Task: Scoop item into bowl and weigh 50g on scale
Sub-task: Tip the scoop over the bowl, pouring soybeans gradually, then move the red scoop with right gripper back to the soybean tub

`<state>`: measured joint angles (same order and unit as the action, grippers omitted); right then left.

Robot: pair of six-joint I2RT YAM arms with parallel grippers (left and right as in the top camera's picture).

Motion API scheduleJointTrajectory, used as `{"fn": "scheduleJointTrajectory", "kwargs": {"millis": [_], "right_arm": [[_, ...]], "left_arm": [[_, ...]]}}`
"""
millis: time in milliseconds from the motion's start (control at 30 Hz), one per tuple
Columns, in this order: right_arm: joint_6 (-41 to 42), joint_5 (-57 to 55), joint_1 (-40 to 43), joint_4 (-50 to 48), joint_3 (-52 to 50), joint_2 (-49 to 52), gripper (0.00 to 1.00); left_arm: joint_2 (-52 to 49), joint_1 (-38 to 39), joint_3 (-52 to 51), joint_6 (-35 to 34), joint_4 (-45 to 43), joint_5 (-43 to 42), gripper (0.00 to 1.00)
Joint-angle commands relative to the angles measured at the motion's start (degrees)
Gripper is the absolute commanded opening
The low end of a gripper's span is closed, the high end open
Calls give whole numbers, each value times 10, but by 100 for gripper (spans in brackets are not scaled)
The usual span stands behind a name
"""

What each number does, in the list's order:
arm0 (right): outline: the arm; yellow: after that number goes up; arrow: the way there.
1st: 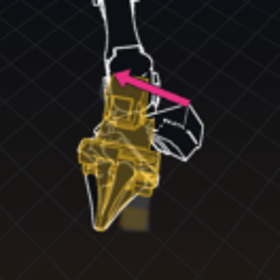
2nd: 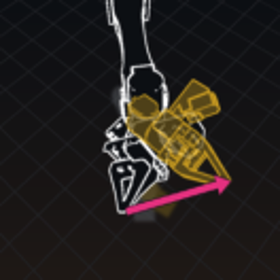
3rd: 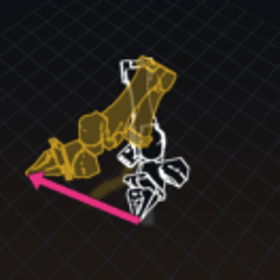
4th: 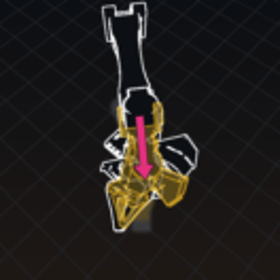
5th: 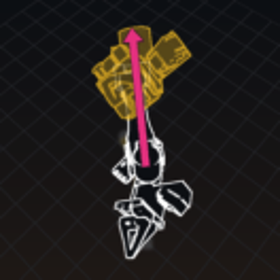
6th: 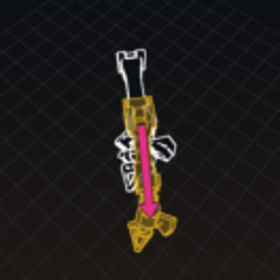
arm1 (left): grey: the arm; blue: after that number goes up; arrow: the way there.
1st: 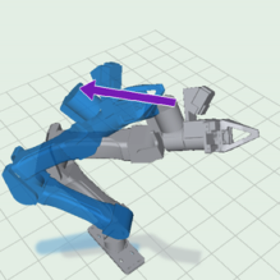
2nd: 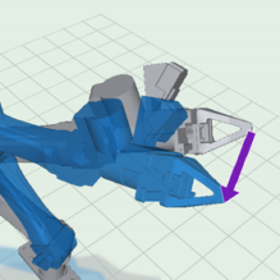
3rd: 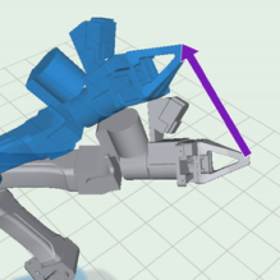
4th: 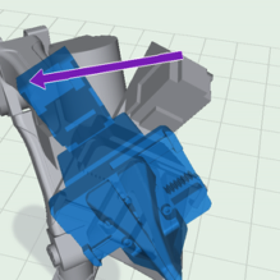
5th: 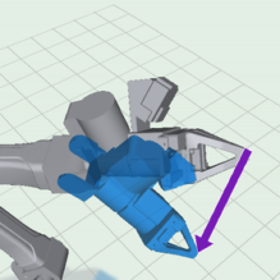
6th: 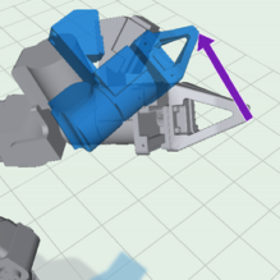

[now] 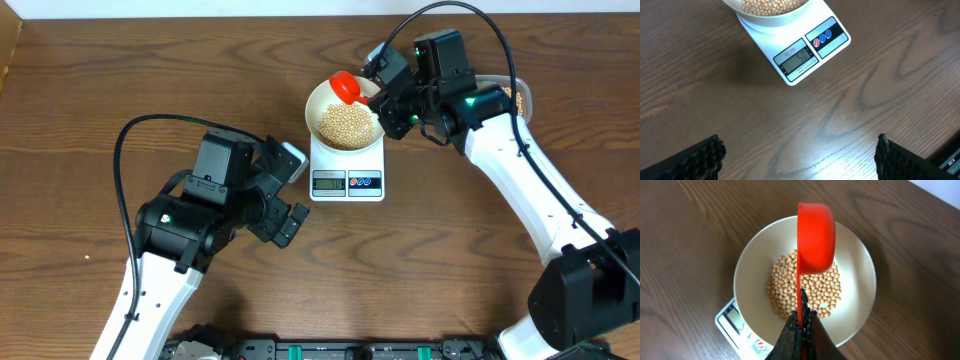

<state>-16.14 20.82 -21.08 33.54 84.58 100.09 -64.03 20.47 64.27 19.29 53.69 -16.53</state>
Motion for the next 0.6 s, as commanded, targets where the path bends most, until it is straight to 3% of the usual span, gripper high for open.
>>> {"fn": "scheduleJointTrajectory", "kwargs": {"millis": [0, 567], "right_arm": [[20, 14, 1, -2, 2, 3, 1], [29, 35, 25, -7, 2, -4, 1]], "left_arm": [[-3, 2, -5, -5, 0, 2, 98], [-3, 2, -5, -5, 0, 2, 98]]}}
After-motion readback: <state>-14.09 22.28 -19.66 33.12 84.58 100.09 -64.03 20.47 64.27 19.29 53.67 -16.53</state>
